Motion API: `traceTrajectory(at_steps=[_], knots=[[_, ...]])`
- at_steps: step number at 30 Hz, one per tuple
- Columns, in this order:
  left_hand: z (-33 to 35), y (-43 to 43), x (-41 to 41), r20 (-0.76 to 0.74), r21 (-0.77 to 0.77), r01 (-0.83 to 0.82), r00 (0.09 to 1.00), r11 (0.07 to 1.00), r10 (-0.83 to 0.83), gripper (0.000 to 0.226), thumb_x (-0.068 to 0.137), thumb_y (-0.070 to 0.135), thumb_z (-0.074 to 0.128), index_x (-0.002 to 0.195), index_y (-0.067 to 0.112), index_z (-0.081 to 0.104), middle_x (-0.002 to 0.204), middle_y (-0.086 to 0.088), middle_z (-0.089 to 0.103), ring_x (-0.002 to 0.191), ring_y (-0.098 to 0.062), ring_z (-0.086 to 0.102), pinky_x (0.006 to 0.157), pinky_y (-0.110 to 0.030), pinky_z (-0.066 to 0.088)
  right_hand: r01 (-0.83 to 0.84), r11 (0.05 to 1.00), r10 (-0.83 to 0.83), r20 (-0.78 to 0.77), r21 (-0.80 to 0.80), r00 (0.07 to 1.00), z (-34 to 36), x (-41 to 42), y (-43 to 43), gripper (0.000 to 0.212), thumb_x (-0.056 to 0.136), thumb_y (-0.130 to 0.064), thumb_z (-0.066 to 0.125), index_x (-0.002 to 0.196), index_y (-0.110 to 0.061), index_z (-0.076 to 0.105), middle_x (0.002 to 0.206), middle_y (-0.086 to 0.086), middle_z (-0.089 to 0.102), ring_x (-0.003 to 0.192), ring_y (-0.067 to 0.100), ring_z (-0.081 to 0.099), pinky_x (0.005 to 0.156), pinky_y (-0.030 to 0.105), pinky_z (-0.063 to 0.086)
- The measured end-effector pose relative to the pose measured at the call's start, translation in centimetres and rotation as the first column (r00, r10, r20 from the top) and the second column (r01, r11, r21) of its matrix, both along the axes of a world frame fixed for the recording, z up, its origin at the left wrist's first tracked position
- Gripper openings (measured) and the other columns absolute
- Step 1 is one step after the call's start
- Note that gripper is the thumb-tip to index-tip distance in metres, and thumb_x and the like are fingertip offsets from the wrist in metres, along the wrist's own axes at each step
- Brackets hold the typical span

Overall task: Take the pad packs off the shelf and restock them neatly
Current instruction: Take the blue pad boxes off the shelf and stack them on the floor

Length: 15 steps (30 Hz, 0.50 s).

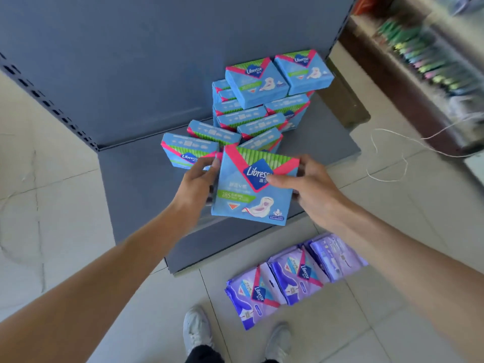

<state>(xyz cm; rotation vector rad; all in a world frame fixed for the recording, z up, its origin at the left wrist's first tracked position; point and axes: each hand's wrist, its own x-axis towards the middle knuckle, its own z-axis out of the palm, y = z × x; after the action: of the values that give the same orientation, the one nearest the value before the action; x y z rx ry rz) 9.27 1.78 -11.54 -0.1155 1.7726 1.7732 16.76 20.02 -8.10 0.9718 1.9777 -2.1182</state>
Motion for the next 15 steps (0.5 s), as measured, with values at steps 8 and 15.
traceTrajectory(at_steps=[8, 15], knots=[[0.6, 13.9, 7.6, 0.033, -0.008, 0.324, 0.946, 0.946, -0.324, 0.083, 0.063, 0.051, 0.078, 0.125, 0.005, 0.049, 0.116, -0.011, 0.067, 0.093, -0.020, 0.071, 0.067, -0.026, 0.057, 0.331, 0.943, -0.330, 0.025, -0.044, 0.944, -0.1, 11.4, 9.3, 0.039, 0.076, -0.011, 0.076, 0.110, -0.007, 0.058, 0.096, 0.009, 0.072, 0.078, 0.022, 0.069, 0.068, 0.031, 0.054], [-3.1, 25.5, 23.0, 0.108, -0.024, 0.506, 0.859, 0.862, -0.501, 0.063, 0.077, 0.038, 0.076, 0.122, 0.003, 0.048, 0.117, -0.013, 0.065, 0.090, -0.023, 0.070, 0.053, -0.022, 0.054, 0.547, 0.834, -0.538, 0.125, -0.064, 0.834, -3.2, 28.7, 17.4, 0.047, 0.079, -0.020, 0.075, 0.119, -0.004, 0.057, 0.103, 0.012, 0.073, 0.075, 0.024, 0.070, 0.064, 0.030, 0.057]])
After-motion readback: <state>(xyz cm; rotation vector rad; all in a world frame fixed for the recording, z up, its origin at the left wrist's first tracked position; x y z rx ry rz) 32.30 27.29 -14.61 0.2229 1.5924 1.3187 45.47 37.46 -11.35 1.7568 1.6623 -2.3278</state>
